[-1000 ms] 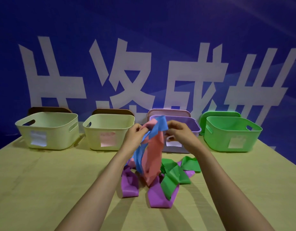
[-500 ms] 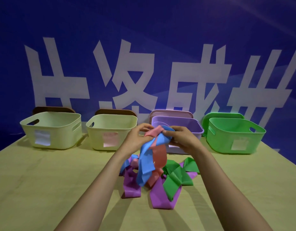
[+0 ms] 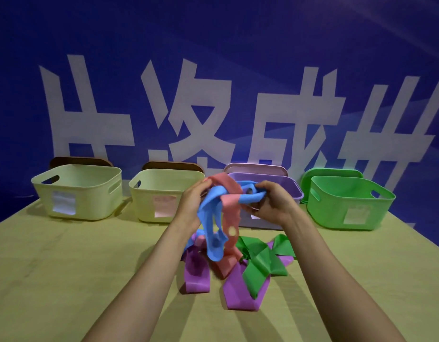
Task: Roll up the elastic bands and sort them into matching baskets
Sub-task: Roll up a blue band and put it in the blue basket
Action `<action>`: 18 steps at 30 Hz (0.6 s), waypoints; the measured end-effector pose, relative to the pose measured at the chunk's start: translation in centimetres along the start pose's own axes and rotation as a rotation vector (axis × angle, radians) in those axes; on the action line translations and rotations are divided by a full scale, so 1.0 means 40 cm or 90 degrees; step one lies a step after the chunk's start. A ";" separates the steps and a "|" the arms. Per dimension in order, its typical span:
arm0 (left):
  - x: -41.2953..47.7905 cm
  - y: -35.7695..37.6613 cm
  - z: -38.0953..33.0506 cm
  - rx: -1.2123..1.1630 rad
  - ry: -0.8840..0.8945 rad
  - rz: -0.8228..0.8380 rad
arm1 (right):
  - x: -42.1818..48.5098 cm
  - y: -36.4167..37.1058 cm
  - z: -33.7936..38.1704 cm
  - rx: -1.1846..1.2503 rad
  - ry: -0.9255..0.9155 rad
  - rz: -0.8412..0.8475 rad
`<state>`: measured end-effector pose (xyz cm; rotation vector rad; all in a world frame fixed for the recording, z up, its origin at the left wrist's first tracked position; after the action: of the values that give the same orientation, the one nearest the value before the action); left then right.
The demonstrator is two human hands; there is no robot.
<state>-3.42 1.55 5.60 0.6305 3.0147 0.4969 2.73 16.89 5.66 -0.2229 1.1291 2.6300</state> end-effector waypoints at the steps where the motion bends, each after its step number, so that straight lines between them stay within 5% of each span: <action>1: 0.004 -0.005 0.009 -0.095 -0.052 0.008 | 0.005 -0.007 0.005 0.048 -0.004 -0.004; 5: 0.014 -0.056 0.029 -0.223 -0.117 -0.057 | 0.032 -0.051 0.029 0.160 -0.052 -0.022; 11: -0.035 -0.014 0.036 0.234 -0.141 0.048 | 0.037 -0.026 0.019 0.064 -0.049 0.007; 14: -0.048 0.016 0.029 0.487 -0.054 0.103 | 0.038 -0.006 0.018 0.009 -0.047 -0.002; 18: -0.049 0.041 -0.013 0.440 0.185 0.002 | 0.032 0.013 0.034 -0.017 -0.075 -0.007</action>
<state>-1.02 2.05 6.50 0.6162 3.4394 -0.5379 1.31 17.76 6.65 -0.0786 1.0523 2.6122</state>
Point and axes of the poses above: each hand's wrist, its own x-axis towards the middle knuckle, its own y-axis out of the palm, z = x × y, the point moved 7 cm from there along x, towards the middle knuckle, and after that the axes turned 15 degrees about x, right-handed, at the moved point
